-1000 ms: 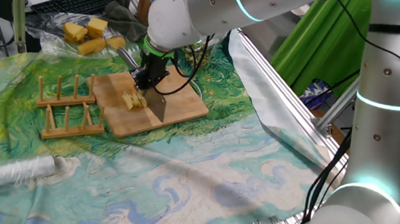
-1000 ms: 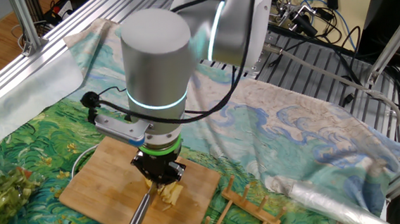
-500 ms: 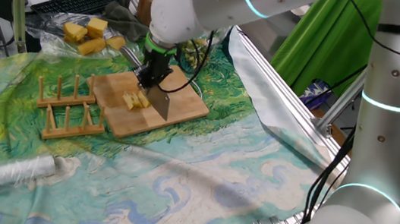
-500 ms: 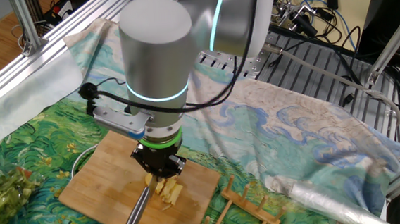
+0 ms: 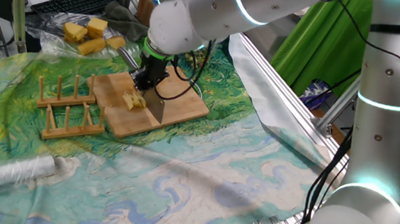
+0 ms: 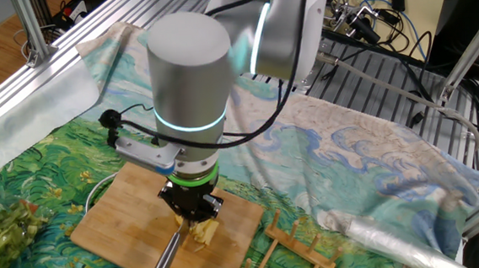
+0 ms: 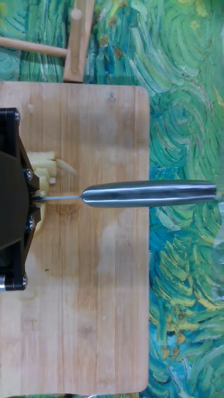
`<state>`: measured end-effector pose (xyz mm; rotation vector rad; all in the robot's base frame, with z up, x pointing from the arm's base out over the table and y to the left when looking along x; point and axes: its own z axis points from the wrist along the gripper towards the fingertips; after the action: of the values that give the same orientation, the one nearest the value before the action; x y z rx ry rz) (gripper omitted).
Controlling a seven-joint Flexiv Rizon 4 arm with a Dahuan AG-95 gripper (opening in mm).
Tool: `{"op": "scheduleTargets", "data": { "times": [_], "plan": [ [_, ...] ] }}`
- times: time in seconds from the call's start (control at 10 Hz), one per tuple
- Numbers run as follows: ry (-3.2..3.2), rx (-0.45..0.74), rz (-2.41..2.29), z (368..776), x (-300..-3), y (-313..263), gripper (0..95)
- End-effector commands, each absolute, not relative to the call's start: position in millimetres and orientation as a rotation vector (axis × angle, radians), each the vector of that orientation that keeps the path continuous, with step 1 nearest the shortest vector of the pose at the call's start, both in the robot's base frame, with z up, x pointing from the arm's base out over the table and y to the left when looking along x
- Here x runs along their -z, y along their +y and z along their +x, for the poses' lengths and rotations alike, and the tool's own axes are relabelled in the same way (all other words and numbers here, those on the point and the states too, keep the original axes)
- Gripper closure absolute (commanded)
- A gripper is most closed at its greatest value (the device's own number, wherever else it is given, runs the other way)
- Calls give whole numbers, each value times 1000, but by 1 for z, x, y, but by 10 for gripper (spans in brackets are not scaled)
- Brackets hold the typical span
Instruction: Chop the potatoes
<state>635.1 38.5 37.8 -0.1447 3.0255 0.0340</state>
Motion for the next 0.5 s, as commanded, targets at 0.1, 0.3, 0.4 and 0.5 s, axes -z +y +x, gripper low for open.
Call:
{"op": "scheduleTargets", "data": {
  "times": [0.1,0.3,0.4,0.5],
  "plan": [
    [3043,-42,-144,638,-24,39,950],
    [3063,-30,-153,636,-32,37,950],
    [3070,-31,-151,634,-39,36,950],
    [3076,-34,-151,633,-43,36,950]
  ]
}}
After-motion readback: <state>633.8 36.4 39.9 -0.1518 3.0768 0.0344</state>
